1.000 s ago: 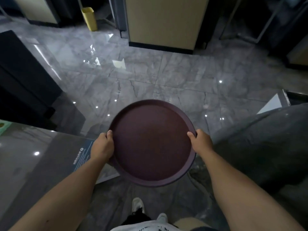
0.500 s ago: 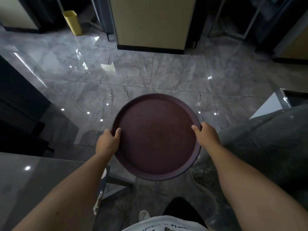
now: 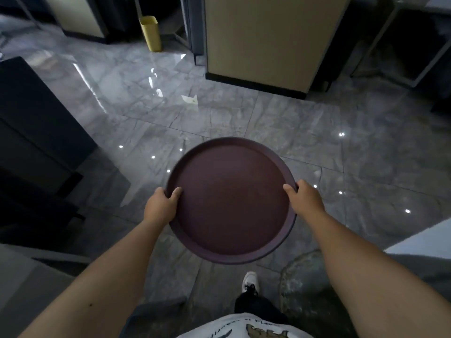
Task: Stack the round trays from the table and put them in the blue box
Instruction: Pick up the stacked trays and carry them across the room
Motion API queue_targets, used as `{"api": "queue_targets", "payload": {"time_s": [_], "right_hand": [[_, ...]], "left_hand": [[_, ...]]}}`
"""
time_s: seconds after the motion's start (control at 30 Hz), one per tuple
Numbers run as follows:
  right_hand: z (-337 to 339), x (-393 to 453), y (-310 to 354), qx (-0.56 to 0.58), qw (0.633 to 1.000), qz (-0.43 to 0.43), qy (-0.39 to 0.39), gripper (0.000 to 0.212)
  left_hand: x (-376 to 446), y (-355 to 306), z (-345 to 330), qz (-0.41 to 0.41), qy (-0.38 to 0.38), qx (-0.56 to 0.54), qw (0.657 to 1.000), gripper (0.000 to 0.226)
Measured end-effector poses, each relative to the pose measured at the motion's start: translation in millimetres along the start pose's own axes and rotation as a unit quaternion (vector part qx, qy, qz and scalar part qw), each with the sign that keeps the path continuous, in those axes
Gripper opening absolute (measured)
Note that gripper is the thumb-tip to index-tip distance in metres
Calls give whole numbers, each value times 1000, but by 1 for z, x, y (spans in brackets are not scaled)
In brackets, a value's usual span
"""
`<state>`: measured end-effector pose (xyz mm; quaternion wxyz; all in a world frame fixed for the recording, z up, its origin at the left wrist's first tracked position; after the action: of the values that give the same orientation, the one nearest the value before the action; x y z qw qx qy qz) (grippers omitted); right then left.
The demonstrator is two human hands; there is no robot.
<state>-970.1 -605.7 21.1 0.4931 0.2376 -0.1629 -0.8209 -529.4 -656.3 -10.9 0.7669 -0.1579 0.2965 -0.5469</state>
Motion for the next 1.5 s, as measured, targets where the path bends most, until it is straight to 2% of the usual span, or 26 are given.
{"api": "queue_targets", "payload": {"time_s": [0.33, 0.6, 0.93, 1.5], "right_hand": [[13, 148, 94, -23, 995, 87, 38, 37], [-38, 238, 201, -35, 991, 113, 61, 40], [-87, 335, 360, -22, 988, 137, 65, 39], [-166, 560, 587, -63, 963, 228, 126, 36]], "left_hand": [[79, -41, 18, 62, -47, -57, 995, 50], [189, -24, 59, 82, -67, -59, 993, 43], [340, -13, 153, 101, -89, 3, 991, 55], [568, -17, 225, 177, -154, -45, 971, 60]]}}
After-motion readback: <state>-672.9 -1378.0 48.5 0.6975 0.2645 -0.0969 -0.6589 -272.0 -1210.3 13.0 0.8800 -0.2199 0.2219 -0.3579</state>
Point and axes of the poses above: each hand's wrist, its own x-axis towards the middle knuckle, its own z-axis out of the back of the hand, y = z × x, the point moved 9 cm from there along x, towards the middle knuckle, and after that the axes turned 3 degrees about y, right-handed, at the moved point
